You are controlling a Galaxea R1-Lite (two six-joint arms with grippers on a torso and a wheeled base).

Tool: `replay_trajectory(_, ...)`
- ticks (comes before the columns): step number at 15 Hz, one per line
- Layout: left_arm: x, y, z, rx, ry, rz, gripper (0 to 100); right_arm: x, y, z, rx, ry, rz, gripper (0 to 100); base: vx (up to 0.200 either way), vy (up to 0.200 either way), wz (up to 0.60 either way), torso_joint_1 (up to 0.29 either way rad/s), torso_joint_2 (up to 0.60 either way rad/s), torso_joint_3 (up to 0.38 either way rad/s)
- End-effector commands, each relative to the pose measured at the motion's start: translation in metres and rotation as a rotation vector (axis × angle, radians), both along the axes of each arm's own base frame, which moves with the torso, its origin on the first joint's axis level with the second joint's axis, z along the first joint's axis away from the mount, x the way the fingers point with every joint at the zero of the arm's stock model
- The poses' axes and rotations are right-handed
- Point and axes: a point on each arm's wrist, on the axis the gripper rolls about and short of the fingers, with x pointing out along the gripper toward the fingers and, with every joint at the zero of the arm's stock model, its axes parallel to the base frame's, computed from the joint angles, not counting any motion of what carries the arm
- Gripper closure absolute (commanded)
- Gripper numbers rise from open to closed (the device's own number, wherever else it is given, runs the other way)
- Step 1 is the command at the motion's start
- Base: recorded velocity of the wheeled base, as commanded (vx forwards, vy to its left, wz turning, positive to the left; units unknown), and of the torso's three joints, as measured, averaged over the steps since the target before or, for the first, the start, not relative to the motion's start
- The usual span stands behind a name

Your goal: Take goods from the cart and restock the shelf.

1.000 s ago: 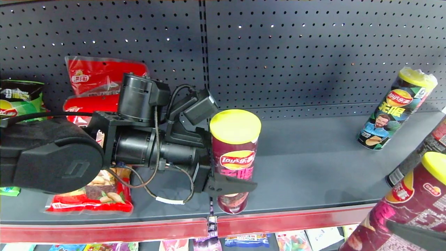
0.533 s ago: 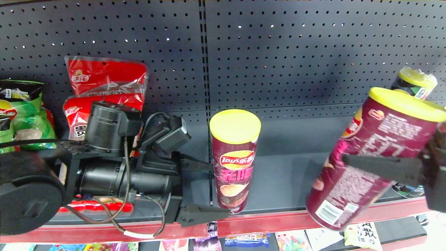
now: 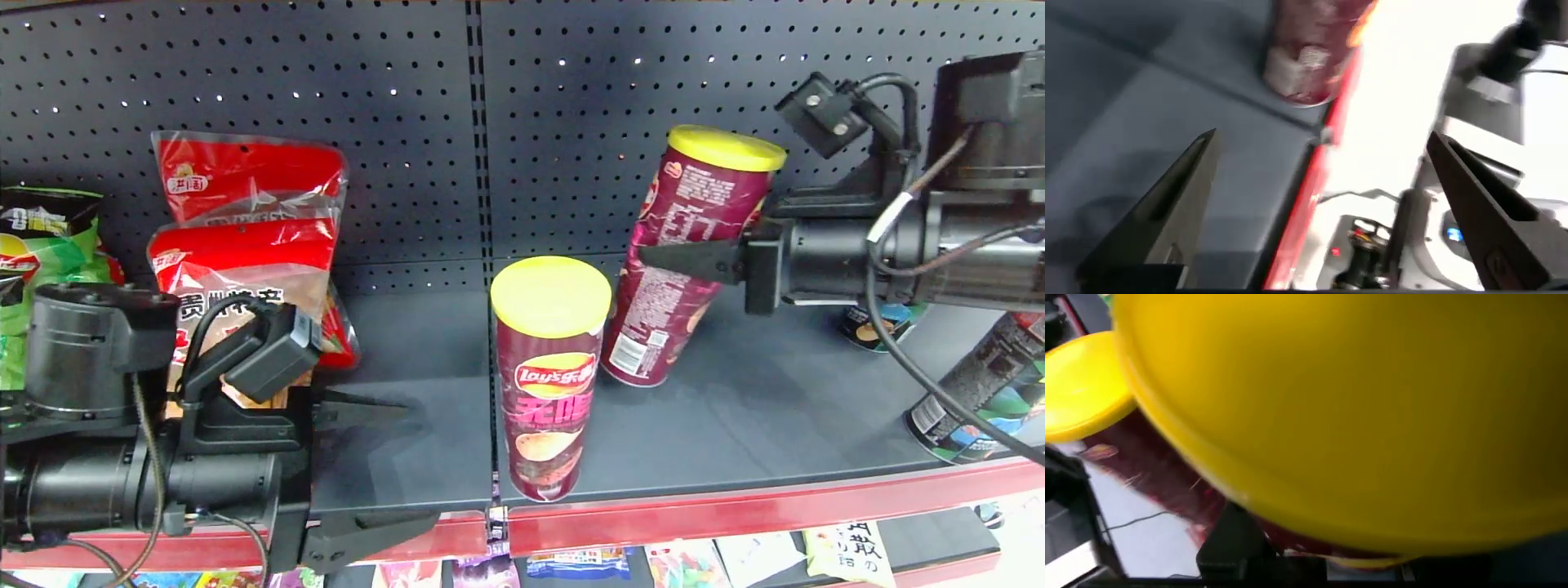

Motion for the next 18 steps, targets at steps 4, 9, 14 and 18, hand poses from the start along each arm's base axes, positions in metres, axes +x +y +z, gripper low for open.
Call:
replay_trajectory(4, -0.003, 0.015, 0.011, -0.017, -0.054, 0.069, 0, 0.052, 0.04, -0.023, -0.063, -0.009, 0.051, 100, 0.0, 0.0, 0.0, 0.0, 0.0, 0.0)
replay_trajectory(9, -0.004, 0.018, 0.011, -0.011, -0.056, 0.102, 0, 0.07, 0.059, -0.031, -0.081, -0.026, 0.08, 100, 0.0, 0.0, 0.0, 0.0, 0.0, 0.0)
replay_trajectory(14, -0.003, 0.018, 0.015, -0.017, -0.07, 0.104, 0, 0.087, 0.073, -0.037, -0.089, -0.049, 0.091, 100, 0.0, 0.0, 0.0, 0.0, 0.0, 0.0)
replay_trajectory(18, -0.003, 0.018, 0.014, -0.017, -0.066, 0.103, 0, 0.082, 0.079, -0.038, -0.081, -0.038, 0.125, 100, 0.0, 0.0, 0.0, 0.0, 0.0, 0.0)
